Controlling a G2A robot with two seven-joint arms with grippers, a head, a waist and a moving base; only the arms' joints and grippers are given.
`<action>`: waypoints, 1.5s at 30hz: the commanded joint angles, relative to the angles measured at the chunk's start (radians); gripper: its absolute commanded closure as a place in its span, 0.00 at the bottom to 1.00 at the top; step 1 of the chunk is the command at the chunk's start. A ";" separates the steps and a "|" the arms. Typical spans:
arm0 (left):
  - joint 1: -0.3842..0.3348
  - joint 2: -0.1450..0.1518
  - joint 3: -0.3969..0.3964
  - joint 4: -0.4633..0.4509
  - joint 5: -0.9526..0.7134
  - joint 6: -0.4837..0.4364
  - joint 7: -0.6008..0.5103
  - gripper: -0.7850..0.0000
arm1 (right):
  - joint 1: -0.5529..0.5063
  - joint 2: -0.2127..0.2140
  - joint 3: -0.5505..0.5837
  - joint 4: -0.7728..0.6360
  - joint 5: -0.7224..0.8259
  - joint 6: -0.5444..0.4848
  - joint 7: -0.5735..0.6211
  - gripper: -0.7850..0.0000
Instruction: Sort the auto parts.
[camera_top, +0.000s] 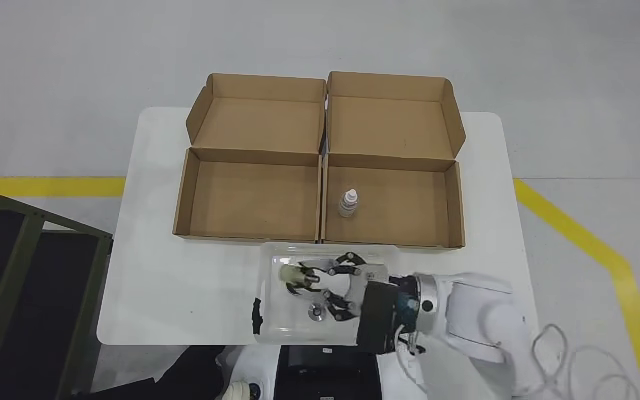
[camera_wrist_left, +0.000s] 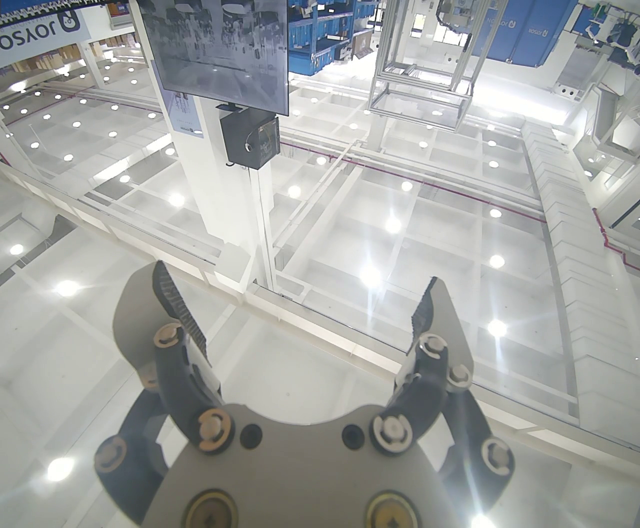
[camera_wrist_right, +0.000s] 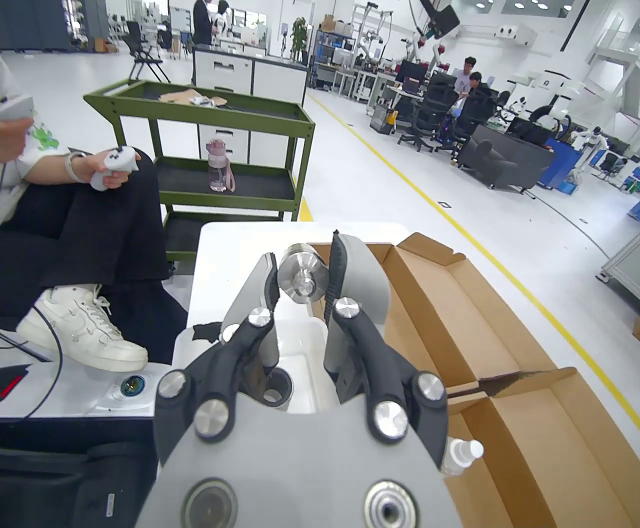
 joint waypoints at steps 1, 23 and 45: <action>0.000 0.000 0.000 0.000 0.000 0.000 0.000 0.00 | 0.030 -0.003 0.001 0.021 0.060 0.004 0.005 1.00; 0.000 0.000 0.000 0.000 0.000 0.000 0.000 0.00 | 0.058 -0.008 0.160 0.079 0.357 -0.019 -0.146 1.00; 0.000 0.000 0.000 0.000 0.000 0.000 0.000 0.00 | 0.001 -0.007 0.243 0.087 0.370 -0.090 -0.196 1.00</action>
